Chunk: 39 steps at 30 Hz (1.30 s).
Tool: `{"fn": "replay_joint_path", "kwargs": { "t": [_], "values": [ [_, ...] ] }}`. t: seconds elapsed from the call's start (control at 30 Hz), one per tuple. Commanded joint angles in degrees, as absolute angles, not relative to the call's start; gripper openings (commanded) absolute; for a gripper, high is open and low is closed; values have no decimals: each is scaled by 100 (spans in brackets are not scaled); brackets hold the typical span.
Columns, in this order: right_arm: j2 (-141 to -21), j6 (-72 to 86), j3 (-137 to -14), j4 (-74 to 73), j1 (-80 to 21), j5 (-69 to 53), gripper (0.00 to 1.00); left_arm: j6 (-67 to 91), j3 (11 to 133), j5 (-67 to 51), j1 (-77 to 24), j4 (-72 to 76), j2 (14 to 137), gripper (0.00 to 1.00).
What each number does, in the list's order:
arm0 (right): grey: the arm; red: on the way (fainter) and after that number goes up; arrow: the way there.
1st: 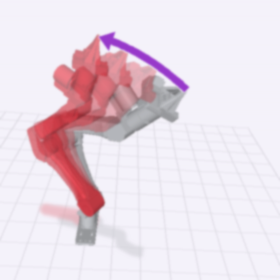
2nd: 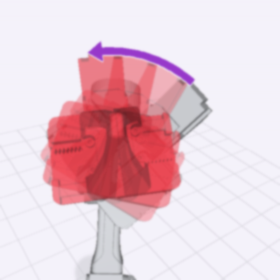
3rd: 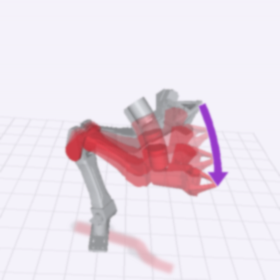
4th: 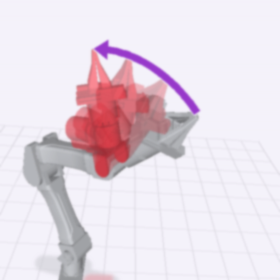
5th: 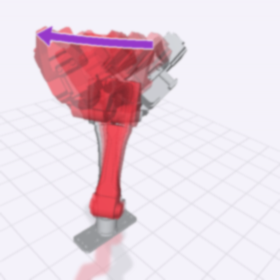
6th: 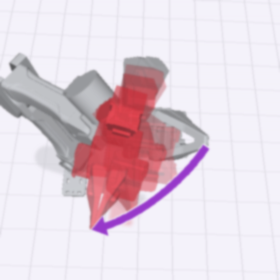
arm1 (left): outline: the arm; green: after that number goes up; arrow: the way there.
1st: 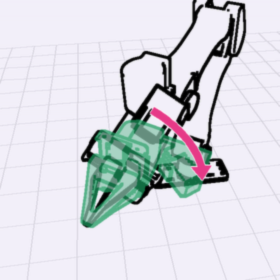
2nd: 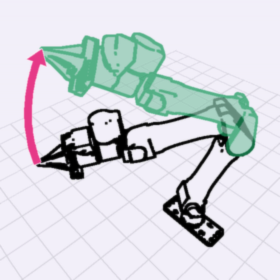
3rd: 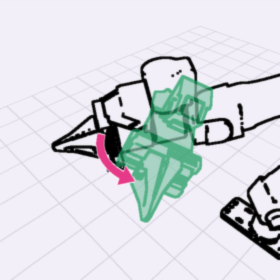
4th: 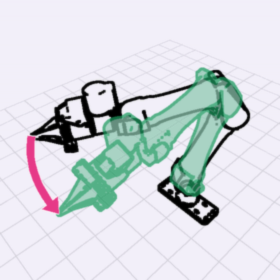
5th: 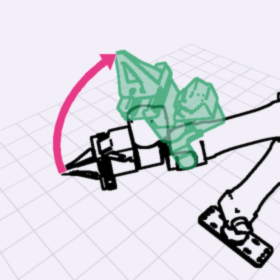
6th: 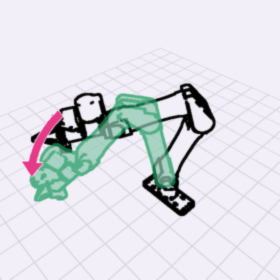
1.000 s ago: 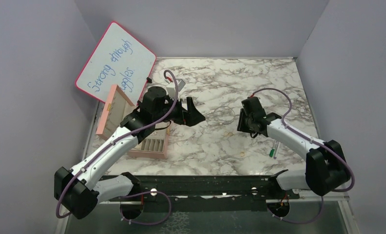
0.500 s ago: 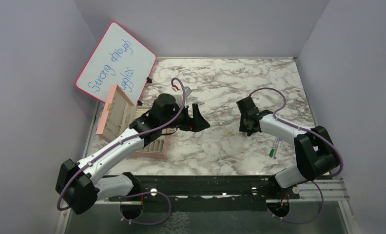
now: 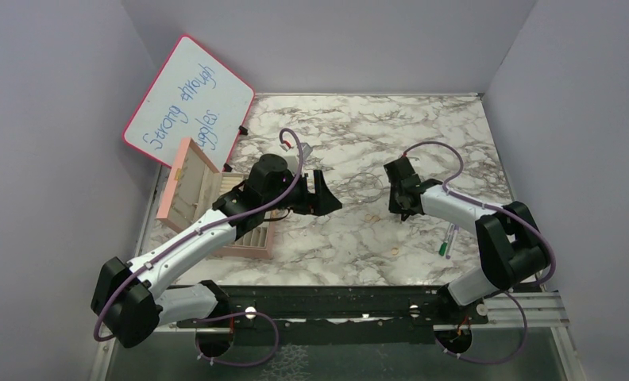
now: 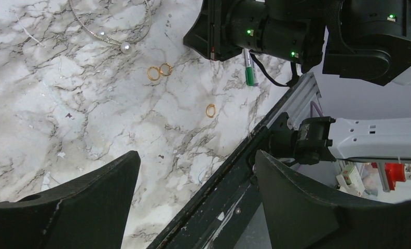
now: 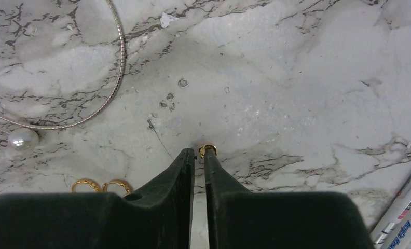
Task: Organize the mixed jewelry
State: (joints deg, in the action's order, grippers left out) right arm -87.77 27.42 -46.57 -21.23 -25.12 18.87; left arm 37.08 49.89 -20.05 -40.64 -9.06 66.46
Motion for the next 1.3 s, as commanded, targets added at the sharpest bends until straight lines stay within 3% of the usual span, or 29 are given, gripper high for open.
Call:
{"fn": "replay_joint_path", "kwargs": {
  "t": [0.0, 0.5, 0.73, 0.87, 1.07, 1.13, 1.27],
  "values": [
    [-8794, 2648, -4765, -1817, -2525, 2118, 16, 3761, 4880, -1898, -4097, -755, 6655, 82],
    [-8894, 2654, -4757, -1801, -2519, 2221, 13, 3771, 4852, -1894, -4111, -756, 6706, 81],
    [-8893, 2654, -4759, -1801, -2514, 2178, 2, 3771, 4843, -1870, -4110, -771, 6671, 81],
    [-8724, 2672, -4744, -1816, -2514, 2027, 1, 3764, 4836, -1859, -4112, -772, 6671, 81],
    [-8158, 2799, -4908, -1988, -2501, 902, 1, 3659, 4879, -1776, -4111, -787, 6680, 87],
    [-7981, 2943, -5008, -2045, -2475, 236, 1, 3551, 4923, -1719, -4113, -788, 6683, 97],
    [-7811, 3403, -5214, -2051, -2427, -1369, 1, 3250, 5021, -1553, -4116, -708, 6656, 99]
  ]
}}
